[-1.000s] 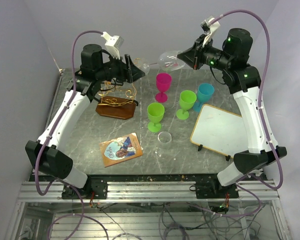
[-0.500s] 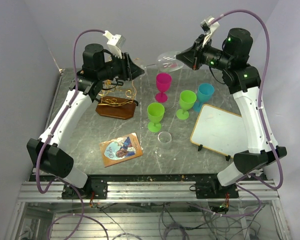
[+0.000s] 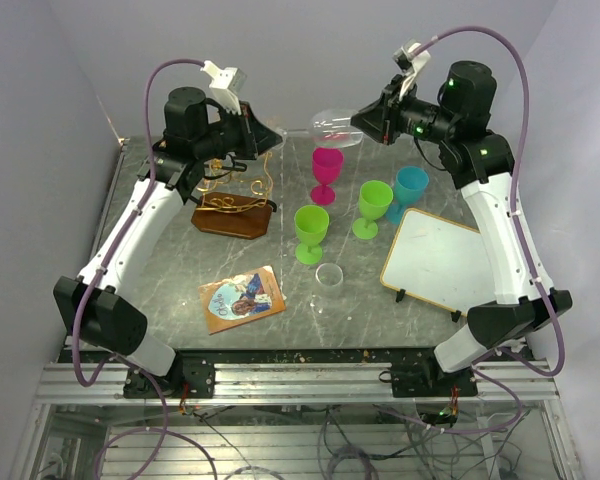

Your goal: Place the wine glass upside down on the wine glass rack

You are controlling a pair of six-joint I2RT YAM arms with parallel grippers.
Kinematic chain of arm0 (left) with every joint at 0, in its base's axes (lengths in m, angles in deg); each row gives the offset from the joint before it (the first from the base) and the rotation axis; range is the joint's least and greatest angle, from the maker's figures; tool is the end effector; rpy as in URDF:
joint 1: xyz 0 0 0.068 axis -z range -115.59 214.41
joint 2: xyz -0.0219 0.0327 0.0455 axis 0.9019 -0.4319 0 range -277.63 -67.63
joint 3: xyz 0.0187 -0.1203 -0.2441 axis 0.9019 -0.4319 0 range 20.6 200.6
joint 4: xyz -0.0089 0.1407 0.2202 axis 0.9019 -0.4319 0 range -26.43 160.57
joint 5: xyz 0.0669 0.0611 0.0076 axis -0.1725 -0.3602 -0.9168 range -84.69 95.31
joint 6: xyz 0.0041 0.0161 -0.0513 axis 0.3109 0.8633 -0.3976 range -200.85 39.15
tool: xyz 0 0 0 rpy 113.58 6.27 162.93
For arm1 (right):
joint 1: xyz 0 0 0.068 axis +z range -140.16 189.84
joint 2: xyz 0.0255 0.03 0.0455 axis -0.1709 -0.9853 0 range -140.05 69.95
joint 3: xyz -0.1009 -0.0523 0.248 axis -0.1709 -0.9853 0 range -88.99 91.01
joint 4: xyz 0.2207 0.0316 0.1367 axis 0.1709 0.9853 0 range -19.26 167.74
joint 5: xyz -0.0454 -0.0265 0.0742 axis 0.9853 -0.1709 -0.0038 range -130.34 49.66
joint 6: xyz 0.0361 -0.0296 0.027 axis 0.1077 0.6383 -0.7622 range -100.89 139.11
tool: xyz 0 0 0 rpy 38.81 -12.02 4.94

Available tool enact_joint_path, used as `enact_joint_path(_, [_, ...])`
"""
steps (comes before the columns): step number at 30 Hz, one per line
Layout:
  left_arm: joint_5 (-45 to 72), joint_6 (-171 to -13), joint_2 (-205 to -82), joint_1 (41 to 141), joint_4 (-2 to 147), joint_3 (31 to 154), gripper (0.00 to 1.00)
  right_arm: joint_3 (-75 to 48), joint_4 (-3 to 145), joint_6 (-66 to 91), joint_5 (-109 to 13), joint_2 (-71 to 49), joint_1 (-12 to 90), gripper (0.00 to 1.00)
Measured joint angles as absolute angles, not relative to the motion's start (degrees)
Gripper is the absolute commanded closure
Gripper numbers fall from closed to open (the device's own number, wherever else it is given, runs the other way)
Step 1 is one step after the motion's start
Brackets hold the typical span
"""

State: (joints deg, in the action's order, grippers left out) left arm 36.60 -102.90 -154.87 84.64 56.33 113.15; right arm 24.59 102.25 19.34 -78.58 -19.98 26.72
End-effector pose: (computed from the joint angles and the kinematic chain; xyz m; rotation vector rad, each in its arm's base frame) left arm 0.3208 -0.1381 0.4434 0.3942 1.7688 -1.0039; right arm 0.3008 0.1145 0.5168 -0.7456 1.5727 0.7816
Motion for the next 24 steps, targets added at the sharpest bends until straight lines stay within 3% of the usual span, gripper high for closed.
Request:
enact_joint_path(6, [34.1, -100.4, -154.9, 84.2, 54.5, 113.2, 0.93, 23.1, 102.3, 19.8, -78.1, -19.9, 26.8, 0.55])
enact_joint_path(13, [32.5, -98.1, -153.1, 78.0, 50.9, 113.2, 0.93, 23.1, 102.4, 22.2, -74.5, -18.8, 26.8, 0.41])
enact_joint_path(20, [25.6, -92.9, -149.3, 69.5, 46.6, 116.0, 0.93, 21.9, 102.3, 24.7, -69.9, -15.6, 26.8, 0.34])
enact_joint_path(24, [18.9, -87.7, -147.2, 66.4, 44.1, 119.0, 0.93, 18.9, 101.6, 25.0, -68.7, -14.3, 27.2, 0.2])
